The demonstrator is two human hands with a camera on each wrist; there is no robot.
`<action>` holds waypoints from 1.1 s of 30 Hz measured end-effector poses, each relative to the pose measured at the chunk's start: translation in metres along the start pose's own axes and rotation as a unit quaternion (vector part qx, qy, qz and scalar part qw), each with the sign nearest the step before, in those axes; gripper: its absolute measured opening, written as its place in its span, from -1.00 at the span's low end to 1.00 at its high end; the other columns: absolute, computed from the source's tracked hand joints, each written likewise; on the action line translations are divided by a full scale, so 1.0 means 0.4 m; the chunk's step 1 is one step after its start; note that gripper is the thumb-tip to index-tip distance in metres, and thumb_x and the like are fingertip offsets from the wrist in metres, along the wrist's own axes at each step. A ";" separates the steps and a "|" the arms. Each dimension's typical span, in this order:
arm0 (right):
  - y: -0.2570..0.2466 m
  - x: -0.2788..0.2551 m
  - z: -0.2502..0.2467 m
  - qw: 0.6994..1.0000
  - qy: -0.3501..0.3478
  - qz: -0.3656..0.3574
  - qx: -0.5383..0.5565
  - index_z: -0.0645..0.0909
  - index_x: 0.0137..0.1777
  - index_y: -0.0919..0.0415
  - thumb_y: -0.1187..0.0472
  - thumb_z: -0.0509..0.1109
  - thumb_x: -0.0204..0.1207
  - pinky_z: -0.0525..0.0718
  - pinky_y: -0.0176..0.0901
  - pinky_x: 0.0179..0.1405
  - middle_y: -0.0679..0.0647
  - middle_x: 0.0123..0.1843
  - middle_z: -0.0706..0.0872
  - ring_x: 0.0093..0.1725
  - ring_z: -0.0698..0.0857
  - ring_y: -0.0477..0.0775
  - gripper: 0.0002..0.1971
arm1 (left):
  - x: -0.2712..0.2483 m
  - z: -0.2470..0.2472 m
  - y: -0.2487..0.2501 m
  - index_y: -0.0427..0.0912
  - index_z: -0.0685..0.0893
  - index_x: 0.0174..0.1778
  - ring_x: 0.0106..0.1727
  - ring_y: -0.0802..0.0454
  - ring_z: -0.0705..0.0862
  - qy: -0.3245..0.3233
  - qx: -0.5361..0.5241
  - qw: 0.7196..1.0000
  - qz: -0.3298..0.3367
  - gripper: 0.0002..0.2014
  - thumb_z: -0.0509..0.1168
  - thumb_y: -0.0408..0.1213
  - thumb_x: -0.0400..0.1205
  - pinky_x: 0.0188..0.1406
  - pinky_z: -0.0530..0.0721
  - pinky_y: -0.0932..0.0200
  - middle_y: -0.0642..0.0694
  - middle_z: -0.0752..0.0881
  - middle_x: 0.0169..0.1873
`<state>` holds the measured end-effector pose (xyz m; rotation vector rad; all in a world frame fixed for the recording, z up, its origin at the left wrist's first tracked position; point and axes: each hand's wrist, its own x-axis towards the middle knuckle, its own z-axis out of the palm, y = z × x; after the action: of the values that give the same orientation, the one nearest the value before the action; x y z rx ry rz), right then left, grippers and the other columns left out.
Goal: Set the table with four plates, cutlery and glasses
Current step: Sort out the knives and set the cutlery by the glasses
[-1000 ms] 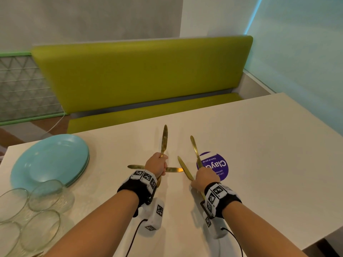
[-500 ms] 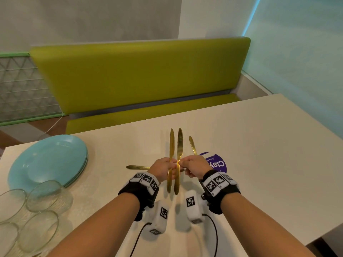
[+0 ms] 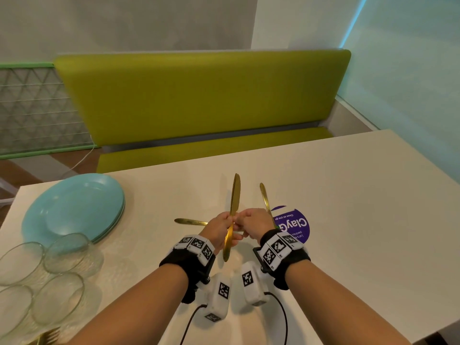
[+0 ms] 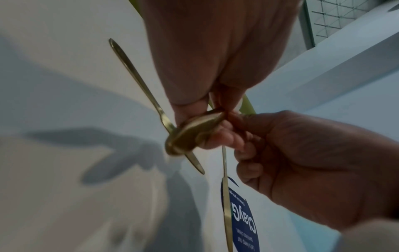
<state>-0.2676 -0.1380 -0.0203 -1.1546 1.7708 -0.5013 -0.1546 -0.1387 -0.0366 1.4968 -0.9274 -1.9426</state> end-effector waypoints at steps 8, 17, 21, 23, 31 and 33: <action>0.003 0.022 0.094 0.986 0.053 -0.006 -0.156 0.69 0.17 0.15 0.12 0.31 0.58 0.57 -0.14 0.24 0.10 0.21 0.73 0.22 0.66 0.12 -0.76 | 0.014 -0.131 0.011 -0.19 0.51 0.12 -0.52 0.07 0.38 0.127 0.021 0.991 0.030 -0.77 -0.06 -0.34 0.75 -0.60 0.33 0.27 -0.08 0.46 -0.44; -0.033 0.046 0.271 0.946 -0.095 -0.012 -0.310 0.06 0.66 0.07 0.10 0.18 0.65 0.56 0.04 0.37 0.24 0.49 0.47 0.44 0.52 0.23 -0.39 | -0.023 -0.262 0.022 -0.19 0.50 0.13 -0.49 0.07 0.37 0.134 0.006 0.991 0.023 -0.78 -0.04 -0.30 0.76 -0.52 0.33 0.23 -0.09 0.45 -0.43; -0.047 0.044 0.295 0.943 -0.050 -0.030 -0.327 0.45 0.39 0.19 0.09 0.14 0.66 0.58 0.01 0.21 0.24 0.29 0.57 0.27 0.59 0.26 -0.64 | -0.030 -0.288 0.009 -0.21 0.50 0.13 -0.49 0.07 0.39 0.128 0.015 0.991 0.024 -0.78 -0.04 -0.28 0.75 -0.53 0.34 0.22 -0.10 0.46 -0.42; -0.035 0.034 0.296 0.951 -0.026 -0.034 -0.305 0.54 0.29 0.25 0.11 0.14 0.66 0.55 -0.02 0.18 0.25 0.26 0.56 0.24 0.58 0.26 -0.68 | -0.029 -0.294 0.003 -0.21 0.50 0.14 -0.49 0.06 0.40 0.124 0.022 0.992 0.025 -0.78 -0.03 -0.29 0.75 -0.53 0.36 0.21 -0.10 0.47 -0.41; 0.018 -0.010 0.269 0.966 0.057 0.051 -0.247 0.61 0.15 0.31 0.14 0.27 0.60 0.63 -0.07 0.11 0.23 0.18 0.65 0.17 0.67 0.22 -0.73 | -0.022 -0.274 -0.001 -0.20 0.48 0.16 -0.47 0.06 0.43 0.091 0.055 0.994 0.017 -0.79 -0.01 -0.27 0.74 -0.53 0.39 0.22 -0.10 0.48 -0.37; 0.027 -0.017 0.257 0.959 0.069 0.078 -0.265 0.62 0.21 0.31 0.20 0.25 0.62 0.65 -0.09 0.15 0.21 0.19 0.69 0.19 0.69 0.20 -0.73 | -0.020 -0.265 -0.003 -0.21 0.48 0.16 -0.47 0.05 0.44 0.084 0.054 0.995 0.014 -0.80 -0.01 -0.28 0.74 -0.54 0.40 0.23 -0.10 0.49 -0.37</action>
<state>-0.1834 -0.1121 -0.0746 -1.3456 2.1748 -0.0034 -0.0500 -0.1537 -0.0494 1.6714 -0.9868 -1.7397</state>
